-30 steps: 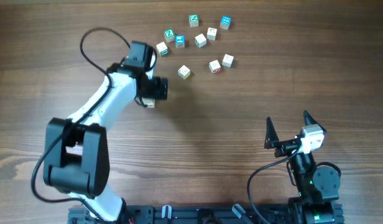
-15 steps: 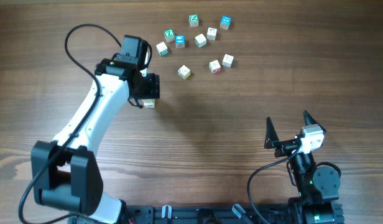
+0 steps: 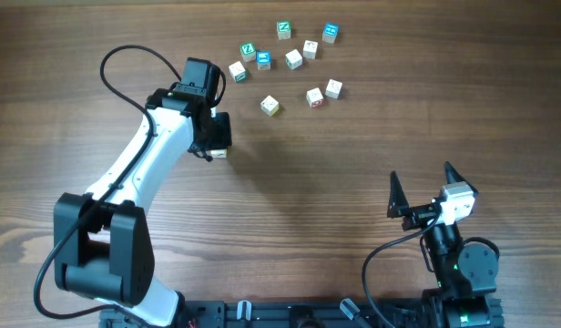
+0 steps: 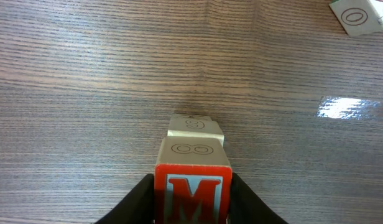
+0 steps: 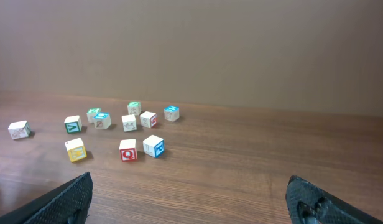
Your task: Form a tower
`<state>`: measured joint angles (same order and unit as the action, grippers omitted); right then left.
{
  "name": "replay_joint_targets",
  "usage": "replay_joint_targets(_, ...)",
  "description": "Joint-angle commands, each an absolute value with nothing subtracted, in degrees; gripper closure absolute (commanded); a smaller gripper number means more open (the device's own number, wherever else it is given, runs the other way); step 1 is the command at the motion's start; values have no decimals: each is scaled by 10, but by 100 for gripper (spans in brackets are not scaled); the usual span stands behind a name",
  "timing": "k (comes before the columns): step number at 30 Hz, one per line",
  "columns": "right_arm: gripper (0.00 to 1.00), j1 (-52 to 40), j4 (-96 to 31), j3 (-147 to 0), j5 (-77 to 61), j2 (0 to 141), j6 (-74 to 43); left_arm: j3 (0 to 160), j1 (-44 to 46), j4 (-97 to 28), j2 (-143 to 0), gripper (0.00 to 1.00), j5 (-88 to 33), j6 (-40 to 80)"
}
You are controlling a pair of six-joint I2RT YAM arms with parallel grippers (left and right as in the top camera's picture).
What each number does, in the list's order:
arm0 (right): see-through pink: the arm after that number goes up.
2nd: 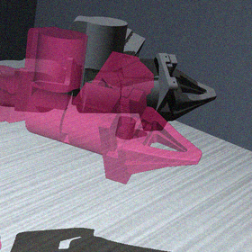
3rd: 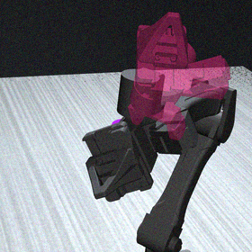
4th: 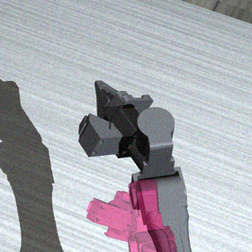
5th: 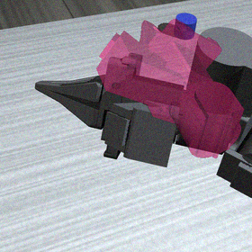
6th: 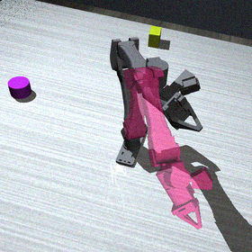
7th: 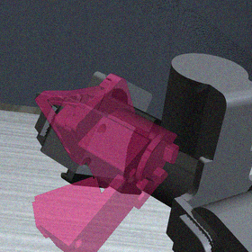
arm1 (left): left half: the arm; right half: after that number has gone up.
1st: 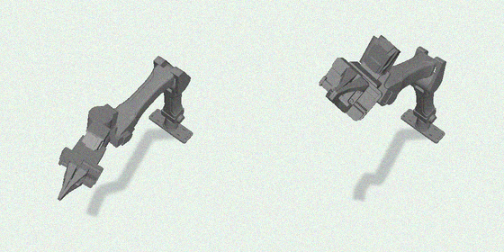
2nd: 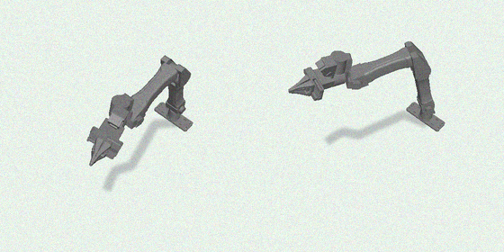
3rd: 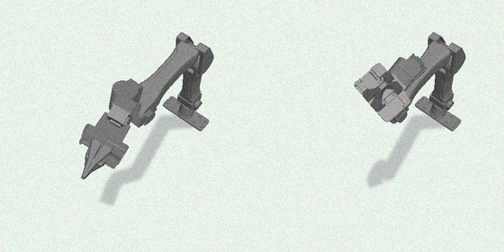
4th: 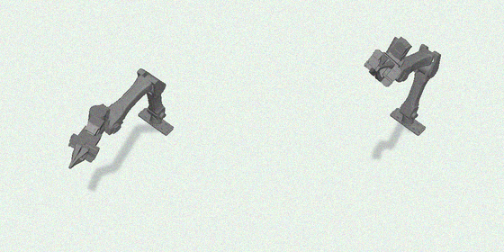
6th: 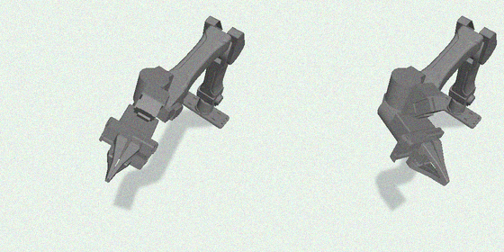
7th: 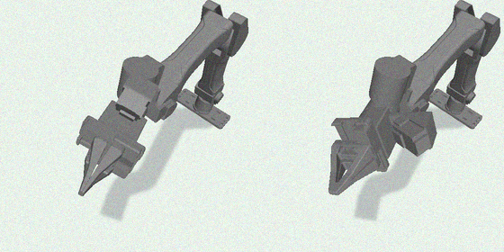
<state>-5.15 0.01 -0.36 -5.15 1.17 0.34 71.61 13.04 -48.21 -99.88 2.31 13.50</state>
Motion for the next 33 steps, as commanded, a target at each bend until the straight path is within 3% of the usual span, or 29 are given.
replay_joint_targets(1, 0, -50, 3, -3, -61, 10, 11, 712, 129, -480, -1004, 69, 25, 140)
replay_joint_targets(16, 0, -50, 3, -3, -60, 10, 11, 712, 129, -465, -1004, 61, 25, 122)
replay_joint_targets(33, 0, -50, 3, -3, -60, 10, 11, 712, 129, -476, -1004, 65, 25, 122)
